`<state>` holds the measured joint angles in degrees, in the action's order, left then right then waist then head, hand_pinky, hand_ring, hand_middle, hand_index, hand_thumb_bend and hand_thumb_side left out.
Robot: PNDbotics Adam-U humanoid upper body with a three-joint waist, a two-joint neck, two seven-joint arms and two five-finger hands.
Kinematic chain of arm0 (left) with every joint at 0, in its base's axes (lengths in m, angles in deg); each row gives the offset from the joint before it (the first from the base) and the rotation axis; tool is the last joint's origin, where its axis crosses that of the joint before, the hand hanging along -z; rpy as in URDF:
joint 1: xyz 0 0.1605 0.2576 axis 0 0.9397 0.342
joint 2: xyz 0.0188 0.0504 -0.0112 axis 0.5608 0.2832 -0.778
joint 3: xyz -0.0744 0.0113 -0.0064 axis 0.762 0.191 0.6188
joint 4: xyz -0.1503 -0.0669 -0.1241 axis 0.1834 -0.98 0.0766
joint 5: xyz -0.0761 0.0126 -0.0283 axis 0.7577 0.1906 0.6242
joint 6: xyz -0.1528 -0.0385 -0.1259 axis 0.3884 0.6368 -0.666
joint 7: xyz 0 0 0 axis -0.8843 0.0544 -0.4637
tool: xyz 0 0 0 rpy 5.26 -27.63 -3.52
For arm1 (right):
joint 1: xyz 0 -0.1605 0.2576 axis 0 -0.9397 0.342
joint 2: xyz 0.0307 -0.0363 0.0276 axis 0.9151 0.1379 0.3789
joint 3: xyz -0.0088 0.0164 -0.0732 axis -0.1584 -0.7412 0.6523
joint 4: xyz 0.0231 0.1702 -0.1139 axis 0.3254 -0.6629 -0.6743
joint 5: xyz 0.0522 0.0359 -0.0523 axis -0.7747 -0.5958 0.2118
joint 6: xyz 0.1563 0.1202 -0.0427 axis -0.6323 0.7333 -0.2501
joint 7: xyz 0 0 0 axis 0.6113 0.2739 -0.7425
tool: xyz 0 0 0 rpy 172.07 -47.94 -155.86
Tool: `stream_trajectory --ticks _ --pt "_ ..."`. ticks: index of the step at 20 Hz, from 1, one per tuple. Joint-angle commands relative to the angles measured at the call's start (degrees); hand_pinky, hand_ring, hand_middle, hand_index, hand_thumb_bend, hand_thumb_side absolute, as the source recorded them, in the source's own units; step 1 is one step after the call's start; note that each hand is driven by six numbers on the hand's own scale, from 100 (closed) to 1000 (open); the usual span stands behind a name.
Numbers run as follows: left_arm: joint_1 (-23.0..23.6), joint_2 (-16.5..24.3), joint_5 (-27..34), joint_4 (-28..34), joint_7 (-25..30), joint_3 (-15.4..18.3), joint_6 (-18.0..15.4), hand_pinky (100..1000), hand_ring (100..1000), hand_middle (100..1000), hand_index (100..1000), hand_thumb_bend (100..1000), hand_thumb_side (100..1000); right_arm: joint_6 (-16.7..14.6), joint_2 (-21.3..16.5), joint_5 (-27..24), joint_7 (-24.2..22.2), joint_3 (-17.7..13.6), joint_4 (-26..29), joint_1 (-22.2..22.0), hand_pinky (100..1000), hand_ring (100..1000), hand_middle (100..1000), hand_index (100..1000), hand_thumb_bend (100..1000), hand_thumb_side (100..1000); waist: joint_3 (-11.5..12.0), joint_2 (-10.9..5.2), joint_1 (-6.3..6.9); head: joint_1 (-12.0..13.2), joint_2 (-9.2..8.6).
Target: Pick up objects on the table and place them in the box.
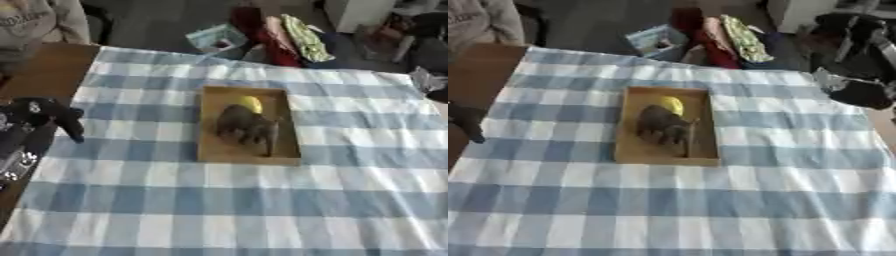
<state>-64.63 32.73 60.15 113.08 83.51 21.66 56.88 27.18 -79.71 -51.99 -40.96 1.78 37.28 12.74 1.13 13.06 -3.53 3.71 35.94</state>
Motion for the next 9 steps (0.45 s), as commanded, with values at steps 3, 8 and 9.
stream_trajectory --ticks 3,8,9 --pt "0.98 -0.25 -0.02 1.11 0.06 1.03 -0.89 877 565 563 769 100 717 2.76 0.53 -4.70 -0.52 -2.67 5.39 -3.04 816 796 682 851 100 383 -0.42 -0.76 0.81 0.24 2.11" --pt "2.17 -1.34 -0.04 1.11 0.00 1.17 -1.52 879 564 563 768 100 733 4.34 2.40 -6.87 -0.79 -4.21 7.94 -6.57 820 797 677 849 100 473 -0.98 -0.61 1.40 0.01 4.43" --pt "2.35 -1.55 -0.10 1.11 0.07 1.17 -1.59 880 564 563 768 100 726 4.64 2.67 -7.13 -0.79 -4.45 8.22 -7.13 821 797 676 849 100 470 -1.06 -0.58 1.47 -0.10 4.92"
